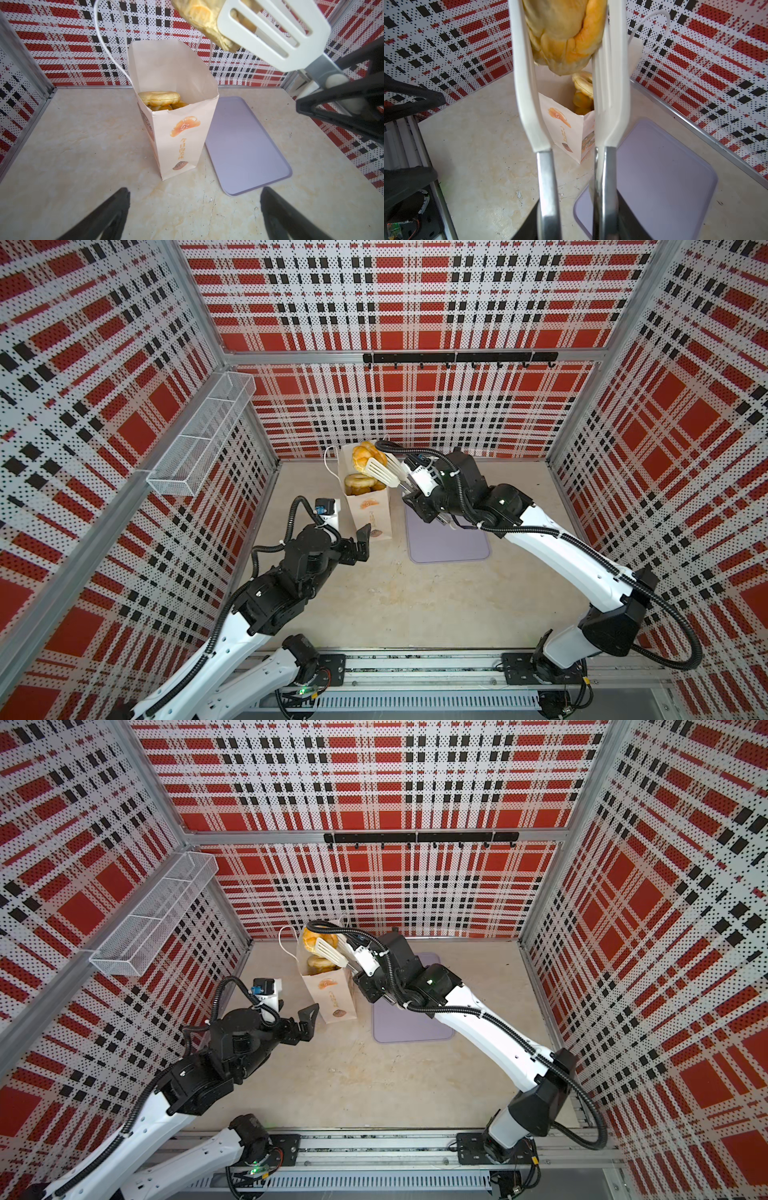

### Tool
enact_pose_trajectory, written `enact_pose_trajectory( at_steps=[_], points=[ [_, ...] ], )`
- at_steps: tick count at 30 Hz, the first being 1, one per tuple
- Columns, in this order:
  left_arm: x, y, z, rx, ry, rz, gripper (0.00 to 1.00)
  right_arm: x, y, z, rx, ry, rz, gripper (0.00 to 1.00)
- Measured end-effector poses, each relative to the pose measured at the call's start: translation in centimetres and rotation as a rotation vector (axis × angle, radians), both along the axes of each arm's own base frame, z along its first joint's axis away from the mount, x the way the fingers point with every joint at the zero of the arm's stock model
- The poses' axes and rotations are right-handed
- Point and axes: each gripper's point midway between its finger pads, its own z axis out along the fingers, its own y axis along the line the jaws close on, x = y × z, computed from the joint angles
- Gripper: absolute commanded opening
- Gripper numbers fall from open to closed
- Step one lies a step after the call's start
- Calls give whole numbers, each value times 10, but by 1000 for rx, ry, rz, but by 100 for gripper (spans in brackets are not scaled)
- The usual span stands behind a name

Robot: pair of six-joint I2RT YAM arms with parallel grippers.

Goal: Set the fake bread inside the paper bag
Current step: 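Open the tongs with the right gripper to drop the puff pastry into the bag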

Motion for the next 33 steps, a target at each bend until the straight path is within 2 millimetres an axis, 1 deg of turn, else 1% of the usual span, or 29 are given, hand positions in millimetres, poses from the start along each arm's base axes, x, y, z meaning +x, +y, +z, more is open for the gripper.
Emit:
enact_pose_trajectory(
  at_steps=[3,5,12,16,23,28,33],
  points=[
    [1,7,1,-11,-2,19,99,6,10,-3,-18,-9,2,43],
    [1,10,1,-18,-1,26,99,11,14,-7,-39,-10,-6,43],
    [1,17,-11,-27,23,40,99,32,16,-25,-123,-22,-64,43],
    [1,15,-22,-33,52,27,99,40,13,-32,-172,-31,-91,44],
    [1,6,-50,-29,126,-2,100,48,10,-34,-214,-49,-118,45],
    [3,0,-52,-45,136,-19,99,50,7,-36,-238,-56,-129,46],
    [4,-2,-51,-58,129,-19,100,52,6,-40,-263,-58,-131,51]
  ],
)
